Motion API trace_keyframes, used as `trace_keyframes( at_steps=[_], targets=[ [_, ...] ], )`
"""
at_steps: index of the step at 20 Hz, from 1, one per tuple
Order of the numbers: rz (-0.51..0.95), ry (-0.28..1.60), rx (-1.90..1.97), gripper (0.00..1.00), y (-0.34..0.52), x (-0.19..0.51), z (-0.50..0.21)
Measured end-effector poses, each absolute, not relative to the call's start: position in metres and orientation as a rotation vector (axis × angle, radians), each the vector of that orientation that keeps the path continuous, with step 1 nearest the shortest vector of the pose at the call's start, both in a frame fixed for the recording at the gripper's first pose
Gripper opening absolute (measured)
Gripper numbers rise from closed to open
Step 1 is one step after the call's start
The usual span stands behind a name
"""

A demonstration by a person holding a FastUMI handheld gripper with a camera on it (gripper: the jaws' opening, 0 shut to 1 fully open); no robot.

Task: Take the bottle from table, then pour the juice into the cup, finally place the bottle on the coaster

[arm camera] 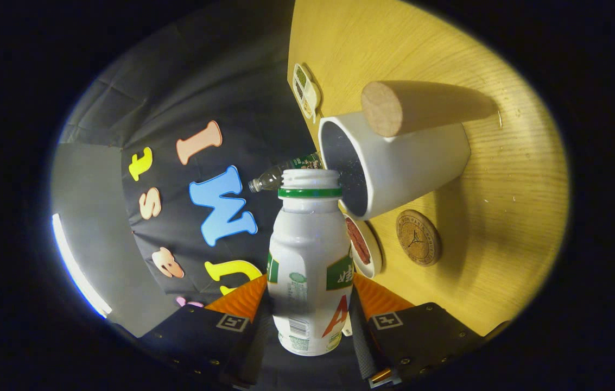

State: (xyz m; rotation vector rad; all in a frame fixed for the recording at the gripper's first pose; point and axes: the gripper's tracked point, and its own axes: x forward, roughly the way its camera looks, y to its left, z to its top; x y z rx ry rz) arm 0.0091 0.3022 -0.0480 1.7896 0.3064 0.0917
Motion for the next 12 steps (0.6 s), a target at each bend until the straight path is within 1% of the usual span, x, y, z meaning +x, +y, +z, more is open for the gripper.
trace_keyframes(
  at_steps=[5,12],
  targets=[
    [0.082,0.314,1.72,0.67,0.306,0.008,-0.054],
    [0.09,0.318,1.476,0.67,0.316,0.011,-0.062]
  ],
)
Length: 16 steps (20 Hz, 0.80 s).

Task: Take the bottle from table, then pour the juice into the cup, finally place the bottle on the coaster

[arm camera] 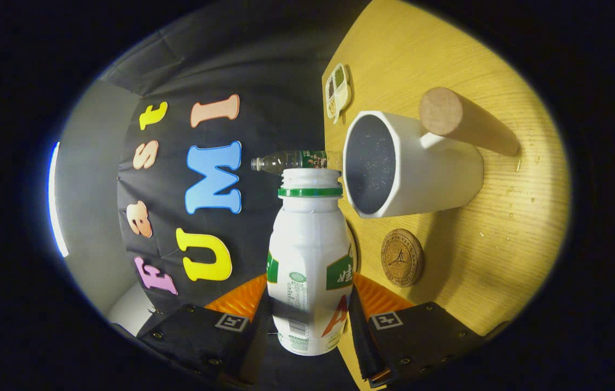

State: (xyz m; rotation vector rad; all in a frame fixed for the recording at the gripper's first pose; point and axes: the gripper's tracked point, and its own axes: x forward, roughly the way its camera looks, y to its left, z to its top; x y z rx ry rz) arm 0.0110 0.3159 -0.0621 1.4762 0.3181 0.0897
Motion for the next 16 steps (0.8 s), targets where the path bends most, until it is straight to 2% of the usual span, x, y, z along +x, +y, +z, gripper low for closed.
trace_keyframes(
  at_steps=[5,16],
  targets=[
    [0.09,0.292,1.355,0.67,0.315,0.011,-0.065],
    [0.084,0.249,0.785,0.67,0.336,0.024,-0.051]
  ],
)
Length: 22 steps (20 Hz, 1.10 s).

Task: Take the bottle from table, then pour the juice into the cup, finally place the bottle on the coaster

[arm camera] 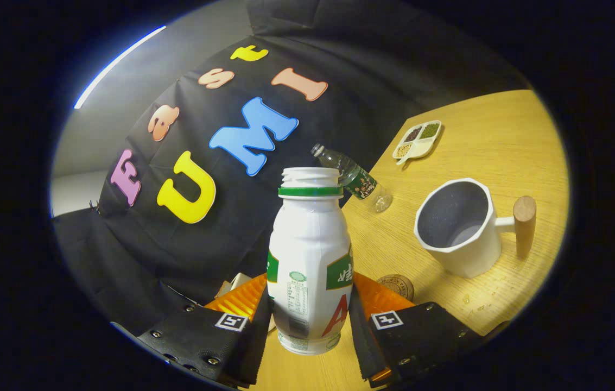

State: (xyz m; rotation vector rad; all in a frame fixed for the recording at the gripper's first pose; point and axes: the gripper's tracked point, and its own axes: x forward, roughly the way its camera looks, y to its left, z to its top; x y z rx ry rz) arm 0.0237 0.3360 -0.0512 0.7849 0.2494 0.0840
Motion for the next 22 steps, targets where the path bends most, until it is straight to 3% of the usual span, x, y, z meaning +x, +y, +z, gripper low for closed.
trace_keyframes(
  at_steps=[7,15,22],
  targets=[
    [0.001,0.229,0.346,0.68,0.335,0.03,-0.052],
    [0.012,0.094,-0.001,0.68,0.349,0.032,-0.034],
    [0.027,0.089,-0.146,0.68,0.348,0.051,-0.05]
  ],
)
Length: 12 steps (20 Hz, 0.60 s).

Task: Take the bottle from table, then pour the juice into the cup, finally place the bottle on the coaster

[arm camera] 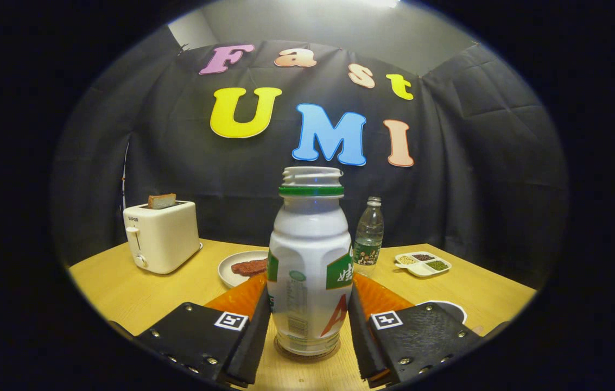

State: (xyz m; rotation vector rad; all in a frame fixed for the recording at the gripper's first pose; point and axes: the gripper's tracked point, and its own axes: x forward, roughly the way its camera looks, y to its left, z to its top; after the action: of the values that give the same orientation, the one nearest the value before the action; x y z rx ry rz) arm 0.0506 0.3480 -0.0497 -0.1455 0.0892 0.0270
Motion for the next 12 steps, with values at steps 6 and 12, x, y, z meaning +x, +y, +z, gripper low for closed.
trace_keyframes(
  at_steps=[6,12],
  targets=[
    [0.046,0.114,-0.094,0.68,0.347,0.062,-0.067],
    [0.054,0.132,-0.084,0.68,0.343,0.073,-0.083]
  ],
)
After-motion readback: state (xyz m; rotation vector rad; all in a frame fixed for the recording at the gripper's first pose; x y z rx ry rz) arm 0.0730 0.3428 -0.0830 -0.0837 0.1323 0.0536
